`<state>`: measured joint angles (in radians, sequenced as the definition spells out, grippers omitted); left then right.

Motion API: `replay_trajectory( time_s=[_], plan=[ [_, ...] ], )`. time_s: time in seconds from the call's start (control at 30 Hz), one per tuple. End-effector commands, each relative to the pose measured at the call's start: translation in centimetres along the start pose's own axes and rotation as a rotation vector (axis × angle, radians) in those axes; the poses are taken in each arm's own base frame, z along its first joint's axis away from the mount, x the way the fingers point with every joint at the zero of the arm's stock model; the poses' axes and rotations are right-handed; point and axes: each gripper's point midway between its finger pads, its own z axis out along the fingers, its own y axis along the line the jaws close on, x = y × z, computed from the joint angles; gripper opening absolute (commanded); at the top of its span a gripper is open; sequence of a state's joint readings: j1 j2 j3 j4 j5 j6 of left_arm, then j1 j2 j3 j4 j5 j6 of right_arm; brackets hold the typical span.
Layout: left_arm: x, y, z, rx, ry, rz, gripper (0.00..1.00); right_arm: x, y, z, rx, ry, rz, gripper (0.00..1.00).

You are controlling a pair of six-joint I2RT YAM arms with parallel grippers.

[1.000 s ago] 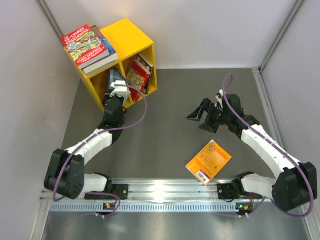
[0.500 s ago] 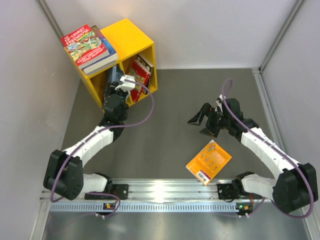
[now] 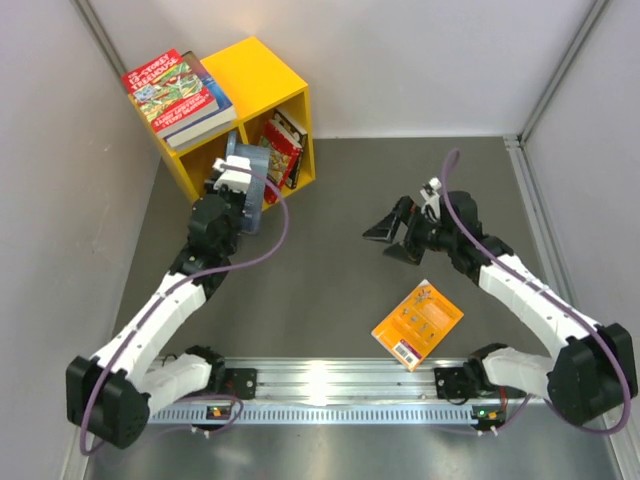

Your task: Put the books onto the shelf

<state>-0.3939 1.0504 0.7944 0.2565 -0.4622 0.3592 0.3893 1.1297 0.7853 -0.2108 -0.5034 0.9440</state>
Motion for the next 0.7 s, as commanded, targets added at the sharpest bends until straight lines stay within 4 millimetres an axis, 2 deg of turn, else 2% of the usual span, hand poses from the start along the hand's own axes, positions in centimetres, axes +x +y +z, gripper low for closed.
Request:
replay_trajectory(
  time_s=[0.0,0.03,0.07,0.1,0.13,0.17,0.2,0.4,0.53,0.67],
  plan=[
    [-12.3,1.7,-4.0,0.113,-0.309,-0.408,0.0,-2.3,8.0,0.9,-0.214,-0.039,-0.11,1.0],
    [-11.5,0.9,-4.4,0.157,-0.262,-0.425,0.0,-2.0,8.7,1.3,-0.229,-0.028,-0.113,1.0],
    [-12.8,1.1,-5.6,0.192,-0.278,-0.507,0.0,-2.4,9.6,1.7,-0.261,-0.04,-0.108,1.0],
    [-13.1,1.0,-6.2,0.215,-0.273,-0.535,0.0,-2.4,10.1,1.9,-0.28,-0.04,-0.105,1.0],
    [-12.4,0.7,-6.6,0.234,-0.229,-0.551,0.0,-2.2,10.4,2.2,-0.291,-0.038,-0.098,1.0],
    [-12.8,0.4,-7.3,0.266,-0.227,-0.598,0.0,-1.7,10.8,2.4,-0.311,-0.027,-0.095,1.0],
    [-14.0,1.0,-8.3,0.284,-0.253,-0.625,0.0,-1.5,11.1,2.7,-0.334,-0.03,-0.084,1.0],
    [-12.0,-1.3,-11.3,0.421,-0.104,-0.741,0.0,0.8,12.5,2.9,-0.433,-0.006,-0.029,1.0],
    [-10.8,-2.2,-12.6,0.458,-0.048,-0.847,0.0,1.1,15.1,1.8,-0.54,-0.011,-0.025,1.0],
    [-10.1,-2.5,-13.2,0.461,-0.015,-0.914,0.0,1.0,16.7,1.2,-0.585,-0.013,-0.03,1.0]
  ],
)
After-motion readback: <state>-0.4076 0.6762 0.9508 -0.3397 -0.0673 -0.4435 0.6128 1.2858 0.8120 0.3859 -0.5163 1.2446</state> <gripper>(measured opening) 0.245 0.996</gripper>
